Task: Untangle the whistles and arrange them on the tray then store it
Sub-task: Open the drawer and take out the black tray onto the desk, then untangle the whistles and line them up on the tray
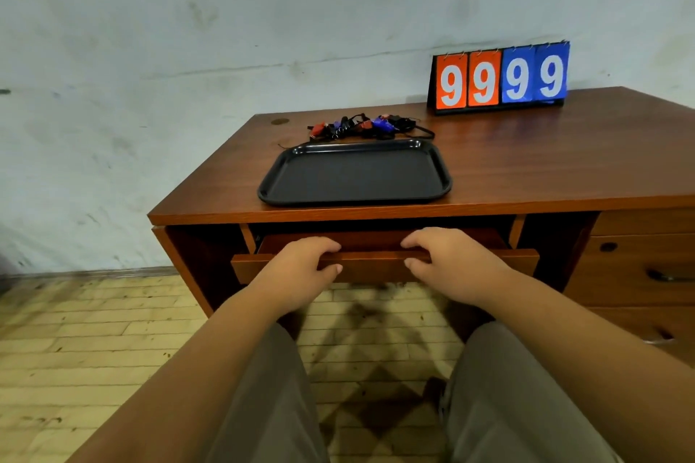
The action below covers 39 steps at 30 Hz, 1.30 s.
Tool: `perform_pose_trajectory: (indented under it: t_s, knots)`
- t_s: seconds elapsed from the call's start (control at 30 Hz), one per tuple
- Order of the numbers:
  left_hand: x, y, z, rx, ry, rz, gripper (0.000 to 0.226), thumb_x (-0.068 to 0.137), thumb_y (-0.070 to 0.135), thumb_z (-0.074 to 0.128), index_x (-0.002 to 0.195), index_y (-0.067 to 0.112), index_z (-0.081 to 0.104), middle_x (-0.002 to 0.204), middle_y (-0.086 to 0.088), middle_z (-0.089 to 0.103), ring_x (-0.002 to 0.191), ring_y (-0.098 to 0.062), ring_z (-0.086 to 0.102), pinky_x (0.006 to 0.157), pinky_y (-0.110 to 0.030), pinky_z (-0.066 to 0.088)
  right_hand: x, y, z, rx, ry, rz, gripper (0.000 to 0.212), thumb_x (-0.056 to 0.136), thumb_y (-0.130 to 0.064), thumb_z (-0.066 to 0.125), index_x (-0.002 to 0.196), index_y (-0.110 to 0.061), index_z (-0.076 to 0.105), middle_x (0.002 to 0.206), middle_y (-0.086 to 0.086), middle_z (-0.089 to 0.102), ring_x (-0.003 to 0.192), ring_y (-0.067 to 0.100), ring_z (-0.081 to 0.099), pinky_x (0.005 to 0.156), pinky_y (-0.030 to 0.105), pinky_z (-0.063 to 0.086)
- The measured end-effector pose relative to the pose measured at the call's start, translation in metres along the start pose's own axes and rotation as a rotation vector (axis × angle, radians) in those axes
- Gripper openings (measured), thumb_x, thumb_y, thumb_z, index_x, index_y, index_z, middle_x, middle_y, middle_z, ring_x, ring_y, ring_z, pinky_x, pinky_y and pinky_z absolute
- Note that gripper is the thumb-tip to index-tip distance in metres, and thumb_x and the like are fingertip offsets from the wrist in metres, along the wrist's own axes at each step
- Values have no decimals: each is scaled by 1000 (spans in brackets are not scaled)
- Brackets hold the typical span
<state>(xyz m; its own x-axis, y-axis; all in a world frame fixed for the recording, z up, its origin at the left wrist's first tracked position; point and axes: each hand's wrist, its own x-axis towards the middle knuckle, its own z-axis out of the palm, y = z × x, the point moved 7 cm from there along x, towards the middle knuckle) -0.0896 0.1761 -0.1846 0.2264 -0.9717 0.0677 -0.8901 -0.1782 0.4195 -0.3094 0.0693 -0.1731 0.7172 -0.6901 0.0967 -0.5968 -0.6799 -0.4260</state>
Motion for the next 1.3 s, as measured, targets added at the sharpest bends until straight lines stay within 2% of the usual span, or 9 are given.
perform_pose_trajectory:
  t_s: [0.13, 0.2, 0.3, 0.37, 0.67, 0.77, 0.87, 1.07, 1.3]
  knots:
    - [-5, 28, -28, -30, 3, 123, 30, 106, 33, 64, 136, 37, 69, 125, 26, 68, 115, 12, 61, 103, -19, 52, 3, -17, -39, 146, -3, -25, 21, 106, -42, 64, 125, -40, 73, 110, -23, 72, 93, -10, 66, 82, 12, 52]
    - [1, 39, -47, -22, -4, 144, 22, 107, 33, 61, 124, 41, 73, 113, 27, 71, 105, 13, 64, 93, -16, 54, 11, -20, -62, 208, 54, -9, 13, 106, -42, 64, 114, -44, 75, 99, -22, 74, 83, -11, 66, 71, 11, 47]
    - [15, 51, -74, -6, -16, 154, 21, 109, 35, 58, 109, 43, 77, 101, 27, 74, 92, 6, 68, 81, -20, 57, 29, -11, -92, 337, 137, 44, 13, 106, -38, 65, 108, -40, 78, 100, -18, 76, 92, 0, 71, 82, 22, 55]
    - [27, 56, -90, -19, -1, 173, 21, 109, 36, 58, 108, 42, 78, 100, 28, 74, 92, 7, 68, 83, -20, 56, 41, -1, -105, 414, 169, 83, 14, 106, -34, 65, 106, -36, 79, 101, -14, 78, 94, 5, 74, 85, 27, 59]
    - [109, 40, -125, -137, 125, 133, 20, 108, 32, 61, 109, 41, 79, 96, 27, 76, 92, 16, 64, 84, -16, 50, 112, 39, -132, 396, 240, 171, 15, 104, -26, 66, 97, -26, 80, 101, -11, 77, 93, 8, 72, 84, 26, 56]
    - [138, 35, -131, -163, 154, 114, 20, 108, 31, 60, 107, 41, 78, 97, 24, 77, 92, 8, 68, 86, -22, 55, 139, 40, -133, 400, 241, 158, 15, 104, -25, 67, 96, -24, 80, 102, -11, 76, 95, 8, 70, 76, 22, 49]
    - [169, 29, -133, -166, 155, 92, 20, 108, 32, 60, 104, 41, 77, 98, 22, 77, 91, -1, 71, 86, -25, 56, 168, 39, -129, 390, 226, 140, 13, 104, -25, 68, 97, -26, 79, 103, -15, 74, 96, 6, 68, 78, 24, 49]
    - [225, -8, -135, -137, 160, 4, 20, 105, 27, 62, 102, 41, 77, 99, 21, 77, 94, -1, 69, 81, -21, 52, 230, 39, -118, 383, 202, 138, 16, 102, -24, 68, 93, -31, 79, 105, -12, 75, 102, 7, 67, 95, 33, 54]
    - [285, -71, -151, -86, 237, -118, 15, 99, 28, 66, 97, 37, 78, 100, 18, 75, 92, -3, 69, 83, -28, 57, 302, 36, -101, 345, 171, 138, 19, 103, -26, 66, 91, -31, 80, 98, -15, 73, 96, 7, 67, 89, 30, 54]
